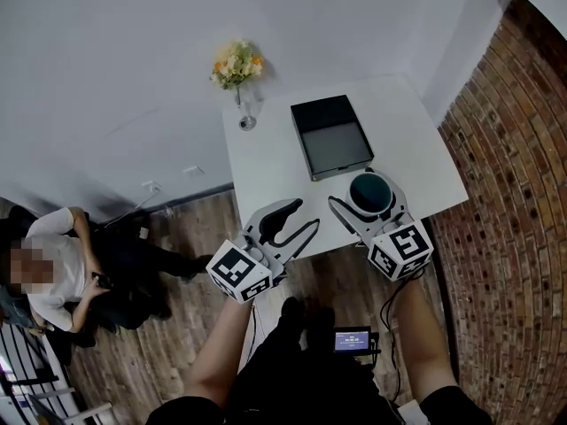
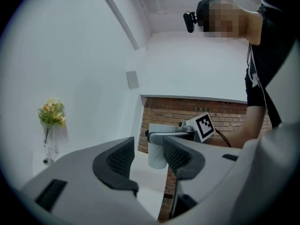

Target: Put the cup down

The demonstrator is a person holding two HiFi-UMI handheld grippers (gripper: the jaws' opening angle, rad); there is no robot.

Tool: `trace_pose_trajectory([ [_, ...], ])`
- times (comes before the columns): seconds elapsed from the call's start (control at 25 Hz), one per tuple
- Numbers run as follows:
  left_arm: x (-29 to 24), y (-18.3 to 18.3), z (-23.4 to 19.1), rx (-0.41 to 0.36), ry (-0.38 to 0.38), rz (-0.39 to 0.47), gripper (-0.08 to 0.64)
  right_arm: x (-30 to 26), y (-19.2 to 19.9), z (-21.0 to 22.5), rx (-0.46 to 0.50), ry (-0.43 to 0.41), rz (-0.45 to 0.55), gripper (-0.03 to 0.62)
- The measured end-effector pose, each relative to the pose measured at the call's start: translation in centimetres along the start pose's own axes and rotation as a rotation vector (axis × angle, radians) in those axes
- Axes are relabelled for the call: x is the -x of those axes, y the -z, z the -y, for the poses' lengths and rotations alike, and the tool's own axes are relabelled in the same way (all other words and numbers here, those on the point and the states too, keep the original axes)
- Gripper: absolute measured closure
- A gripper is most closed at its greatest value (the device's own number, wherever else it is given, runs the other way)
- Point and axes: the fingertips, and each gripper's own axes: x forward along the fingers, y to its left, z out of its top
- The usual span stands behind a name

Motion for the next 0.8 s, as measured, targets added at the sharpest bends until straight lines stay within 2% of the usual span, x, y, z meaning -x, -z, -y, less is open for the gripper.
trace_pose_trajectory([
  [0.32, 0.3, 0.7, -2.5, 0.001, -0.03, 0.0, 0.376, -6.3, 1.4, 3.5, 0.004, 0.017, 0.028, 0.173],
  [0.8, 0.5, 2.8, -9.6, -0.003, -0.119, -0.007, 0.376, -16.3, 5.2, 9.0, -0.007, 0.066, 0.018, 0.173],
])
